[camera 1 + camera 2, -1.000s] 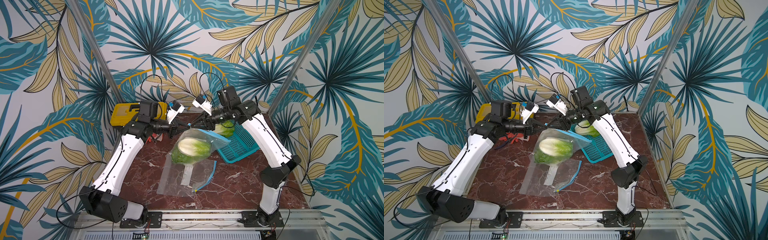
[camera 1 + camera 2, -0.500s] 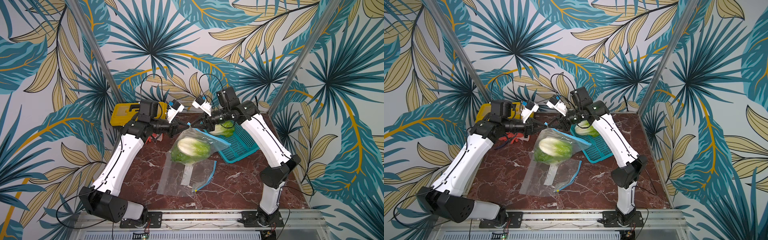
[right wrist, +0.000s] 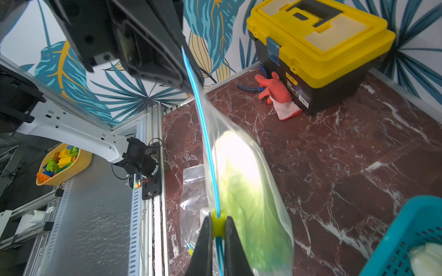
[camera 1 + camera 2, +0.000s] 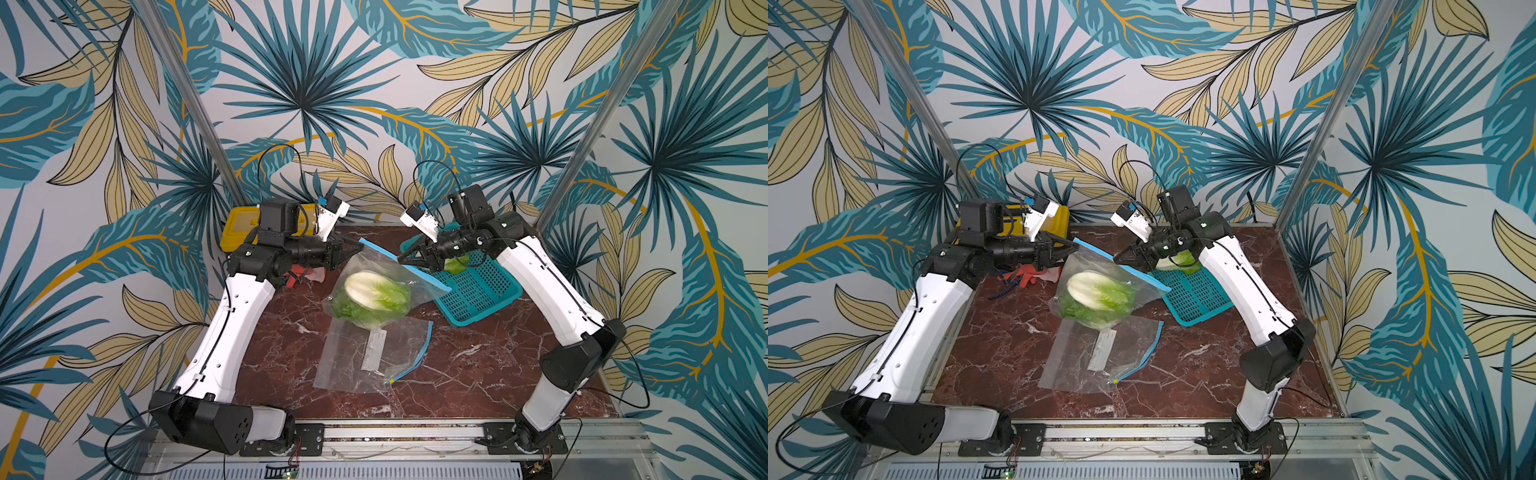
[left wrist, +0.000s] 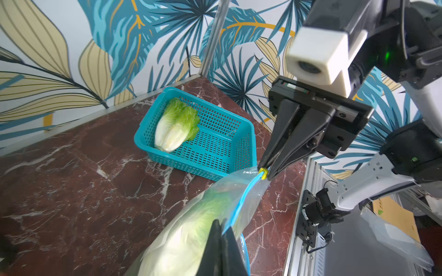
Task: Put the chinese cabbages into a zipper bag and zip it
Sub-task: Zip the zipper on the zipper food storage bag, then place the zipper food storage bag at the center of the board.
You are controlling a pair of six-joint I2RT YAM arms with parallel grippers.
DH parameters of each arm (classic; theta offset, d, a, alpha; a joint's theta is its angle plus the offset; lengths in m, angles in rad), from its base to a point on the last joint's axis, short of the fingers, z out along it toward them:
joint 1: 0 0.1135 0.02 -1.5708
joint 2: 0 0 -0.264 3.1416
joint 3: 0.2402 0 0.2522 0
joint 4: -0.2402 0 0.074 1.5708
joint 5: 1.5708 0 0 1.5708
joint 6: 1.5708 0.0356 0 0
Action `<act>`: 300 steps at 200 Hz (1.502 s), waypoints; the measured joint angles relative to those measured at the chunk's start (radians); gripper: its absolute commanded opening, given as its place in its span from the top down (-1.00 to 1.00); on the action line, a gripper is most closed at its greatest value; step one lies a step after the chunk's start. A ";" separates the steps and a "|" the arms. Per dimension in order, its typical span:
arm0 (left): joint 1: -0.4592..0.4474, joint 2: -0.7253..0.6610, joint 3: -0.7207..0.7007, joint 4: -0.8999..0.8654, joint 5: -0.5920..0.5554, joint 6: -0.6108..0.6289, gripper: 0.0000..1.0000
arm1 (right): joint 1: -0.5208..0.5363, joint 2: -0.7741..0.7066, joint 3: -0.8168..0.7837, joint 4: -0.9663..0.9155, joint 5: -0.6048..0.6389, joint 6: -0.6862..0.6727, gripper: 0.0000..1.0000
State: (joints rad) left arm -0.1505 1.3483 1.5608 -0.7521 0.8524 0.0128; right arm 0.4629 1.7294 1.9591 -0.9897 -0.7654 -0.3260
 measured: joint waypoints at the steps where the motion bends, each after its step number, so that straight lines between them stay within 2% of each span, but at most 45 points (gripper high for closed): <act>1: 0.003 -0.002 0.000 0.000 -0.002 -0.003 1.00 | -0.001 -0.002 -0.004 0.000 0.001 0.000 1.00; 60: 0.082 -0.032 0.000 -0.001 -0.059 -0.046 1.00 | -0.083 -0.202 -0.293 0.027 0.111 0.005 1.00; 127: 0.098 -0.057 -0.021 -0.002 -0.084 -0.077 1.00 | -0.087 -0.209 -0.327 0.057 0.155 0.016 1.00; 140: 0.106 -0.067 -0.028 -0.003 -0.084 -0.087 1.00 | -0.087 -0.204 -0.326 0.066 0.156 0.021 0.36; 160: 0.122 -0.079 -0.031 -0.002 -0.114 -0.109 1.00 | -0.087 -0.199 -0.322 0.077 0.169 0.064 -0.03; 195: 0.167 -0.111 -0.013 -0.058 -0.196 -0.163 1.00 | -0.071 -0.204 -0.402 0.216 0.299 0.238 -0.15; 212: 0.235 -0.126 0.018 -0.116 -0.217 -0.206 1.00 | -0.064 -0.185 -0.457 0.267 0.348 0.330 -0.15; 233: 0.318 -0.150 0.041 -0.184 -0.257 -0.240 1.00 | -0.011 -0.107 -0.436 0.322 0.393 0.433 -0.12; 267: 0.409 -0.186 -0.004 -0.267 -0.405 -0.242 1.00 | 0.111 0.054 -0.343 0.366 0.441 0.604 -0.13; 300: 0.425 -0.087 -0.072 -0.282 -0.642 -0.218 1.00 | 0.166 0.102 -0.376 0.351 0.528 0.736 -0.27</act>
State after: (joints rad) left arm 0.2749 1.2617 1.4883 -1.0340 0.2104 -0.2050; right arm 0.6289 1.8317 1.5829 -0.6392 -0.2379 0.4103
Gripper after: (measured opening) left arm 0.046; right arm 0.610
